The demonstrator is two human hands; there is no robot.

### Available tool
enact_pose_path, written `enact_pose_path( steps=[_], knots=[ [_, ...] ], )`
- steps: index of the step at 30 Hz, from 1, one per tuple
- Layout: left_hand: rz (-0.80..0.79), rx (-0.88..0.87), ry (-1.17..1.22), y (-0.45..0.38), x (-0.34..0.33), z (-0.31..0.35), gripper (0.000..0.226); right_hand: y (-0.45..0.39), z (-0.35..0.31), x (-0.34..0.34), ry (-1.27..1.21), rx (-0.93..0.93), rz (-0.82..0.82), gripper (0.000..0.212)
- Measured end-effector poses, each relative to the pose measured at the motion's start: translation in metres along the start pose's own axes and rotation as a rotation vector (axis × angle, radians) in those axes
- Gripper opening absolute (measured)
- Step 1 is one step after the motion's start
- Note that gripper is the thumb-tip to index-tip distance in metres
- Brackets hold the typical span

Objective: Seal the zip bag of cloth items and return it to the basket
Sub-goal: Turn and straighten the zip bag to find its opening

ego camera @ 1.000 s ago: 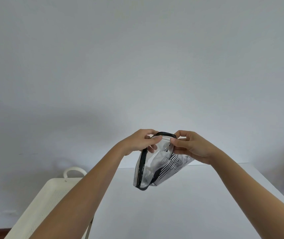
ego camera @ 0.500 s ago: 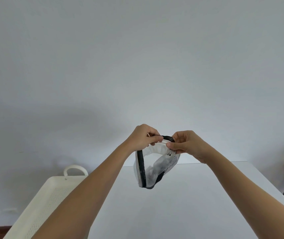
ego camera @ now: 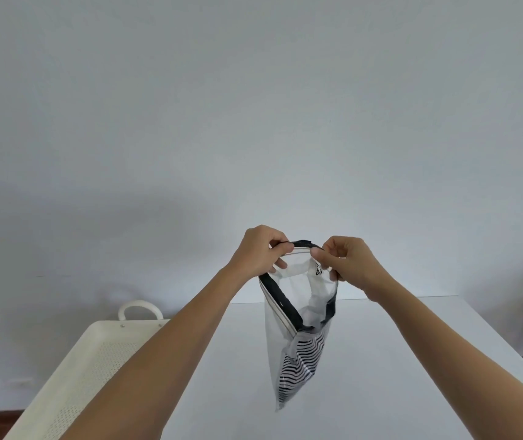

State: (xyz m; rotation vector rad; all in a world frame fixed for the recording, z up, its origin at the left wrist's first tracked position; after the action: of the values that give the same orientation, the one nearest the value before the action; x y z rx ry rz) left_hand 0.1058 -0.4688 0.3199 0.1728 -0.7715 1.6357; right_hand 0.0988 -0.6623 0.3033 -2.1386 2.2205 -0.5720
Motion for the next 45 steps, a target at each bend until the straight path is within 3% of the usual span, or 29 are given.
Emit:
enact_pose_path(
  steps=[4, 11, 16, 22, 29, 36, 45],
  knots=[
    [0.035, 0.031, 0.017, -0.004, 0.006, -0.006, 0.016, 0.007, 0.008, 0.000, -0.137, -0.062, -0.181, 0.022],
    [-0.220, -0.094, -0.030, 0.000, -0.007, 0.002, 0.021, 0.003, 0.006, 0.001, -0.173, -0.021, -0.233, 0.028],
    [-0.140, -0.139, -0.036, -0.003, -0.008, 0.010, 0.015, 0.000, 0.001, 0.004, -0.110, 0.021, -0.231, 0.026],
    [-0.149, -0.213, -0.176, -0.010, -0.008, 0.018, 0.010, -0.003, 0.002, 0.007, -0.001, 0.031, -0.170, 0.012],
    [-0.011, -0.286, -0.266, -0.011, -0.004, 0.028, 0.011, -0.007, -0.001, 0.011, 0.162, 0.146, 0.121, 0.018],
    [0.039, -0.244, -0.341, -0.013, 0.005, 0.024, 0.014, -0.004, 0.002, 0.012, 0.110, 0.110, -0.003, 0.015],
    [0.045, -0.193, -0.359, -0.010, 0.003, 0.022, 0.015, -0.009, 0.003, 0.011, 0.283, 0.197, 0.200, 0.024]
  ],
)
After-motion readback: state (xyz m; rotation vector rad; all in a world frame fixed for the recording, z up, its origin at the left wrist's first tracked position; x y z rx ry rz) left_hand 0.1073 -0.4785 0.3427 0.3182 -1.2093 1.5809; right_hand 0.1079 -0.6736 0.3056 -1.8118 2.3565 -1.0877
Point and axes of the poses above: each hand's wrist, its own y-axis away from the middle knuckle, its own x-axis out of the back of the hand, z = x × y, the point moved 4 cm from there along -y, towards the middle knuckle, and after that the axes turned 12 degrees about z, right-handed, at the moved point
